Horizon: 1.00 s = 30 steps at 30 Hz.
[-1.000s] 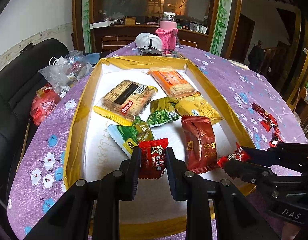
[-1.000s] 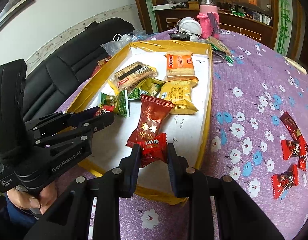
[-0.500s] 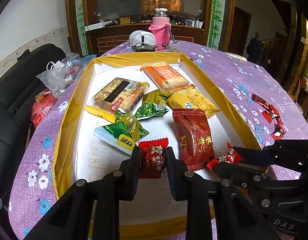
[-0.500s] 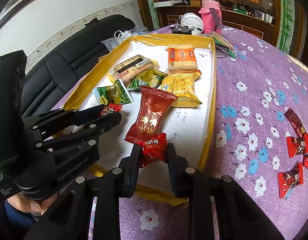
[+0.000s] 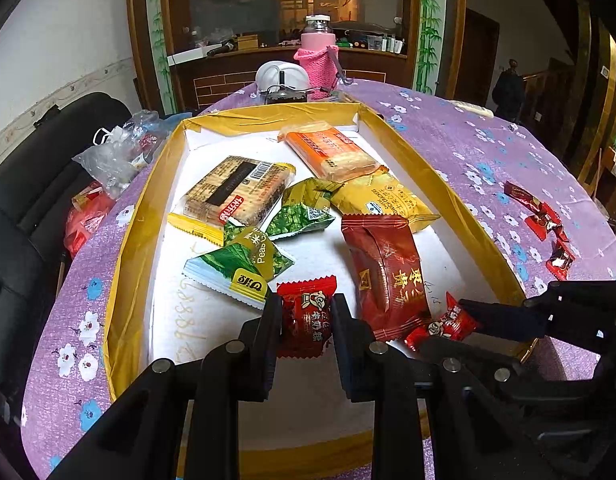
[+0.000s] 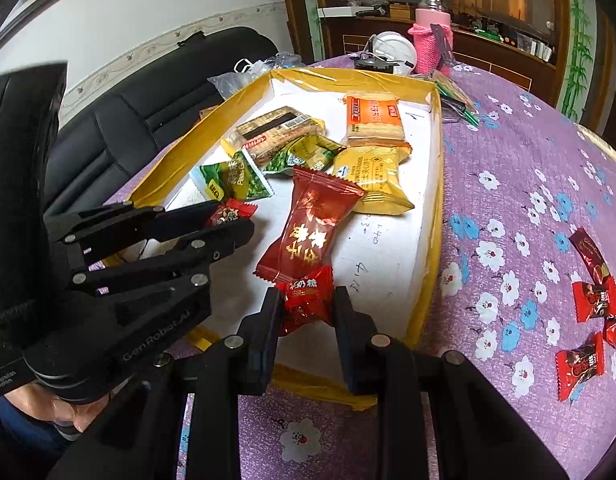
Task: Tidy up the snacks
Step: 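Lower both red candies into the box lid and open both grippers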
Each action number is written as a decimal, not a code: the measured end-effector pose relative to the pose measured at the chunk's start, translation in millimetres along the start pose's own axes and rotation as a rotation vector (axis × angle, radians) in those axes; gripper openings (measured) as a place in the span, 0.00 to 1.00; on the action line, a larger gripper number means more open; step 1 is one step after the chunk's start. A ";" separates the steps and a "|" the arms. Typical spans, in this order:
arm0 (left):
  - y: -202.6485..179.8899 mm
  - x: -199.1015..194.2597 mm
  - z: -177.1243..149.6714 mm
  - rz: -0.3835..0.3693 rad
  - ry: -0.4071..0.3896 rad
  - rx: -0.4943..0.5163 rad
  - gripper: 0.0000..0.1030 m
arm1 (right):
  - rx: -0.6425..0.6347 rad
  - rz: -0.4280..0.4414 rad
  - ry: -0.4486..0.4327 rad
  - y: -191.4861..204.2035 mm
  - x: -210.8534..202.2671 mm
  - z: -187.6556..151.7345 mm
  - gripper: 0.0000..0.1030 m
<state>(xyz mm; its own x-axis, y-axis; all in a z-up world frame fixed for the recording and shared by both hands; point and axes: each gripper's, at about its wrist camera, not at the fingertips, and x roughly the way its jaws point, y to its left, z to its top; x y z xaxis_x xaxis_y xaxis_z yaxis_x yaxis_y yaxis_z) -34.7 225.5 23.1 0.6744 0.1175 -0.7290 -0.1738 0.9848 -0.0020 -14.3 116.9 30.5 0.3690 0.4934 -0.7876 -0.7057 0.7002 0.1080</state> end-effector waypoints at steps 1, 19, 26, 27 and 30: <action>0.0 0.0 0.0 0.001 0.000 0.000 0.25 | -0.003 -0.002 0.001 0.5 0.6 0.1 0.25; 0.1 -0.2 -0.4 -0.001 0.000 0.001 0.26 | -0.003 -0.001 0.000 0.3 0.9 -0.3 0.25; -0.1 -0.3 -0.9 -0.002 -0.002 0.003 0.28 | -0.003 -0.001 -0.001 0.7 1.4 0.0 0.25; -0.1 -0.4 -0.9 -0.002 -0.001 0.003 0.29 | -0.003 -0.001 0.000 0.9 1.6 0.2 0.25; 0.0 -0.7 -1.1 -0.001 -0.003 0.002 0.32 | -0.003 0.000 0.000 0.5 0.9 -0.1 0.25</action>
<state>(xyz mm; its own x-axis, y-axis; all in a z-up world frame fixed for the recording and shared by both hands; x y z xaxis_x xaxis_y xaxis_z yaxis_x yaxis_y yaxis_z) -36.0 225.2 22.9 0.6764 0.1172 -0.7271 -0.1719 0.9851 -0.0011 -14.3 117.7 29.8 0.3693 0.4937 -0.7873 -0.7073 0.6988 0.1065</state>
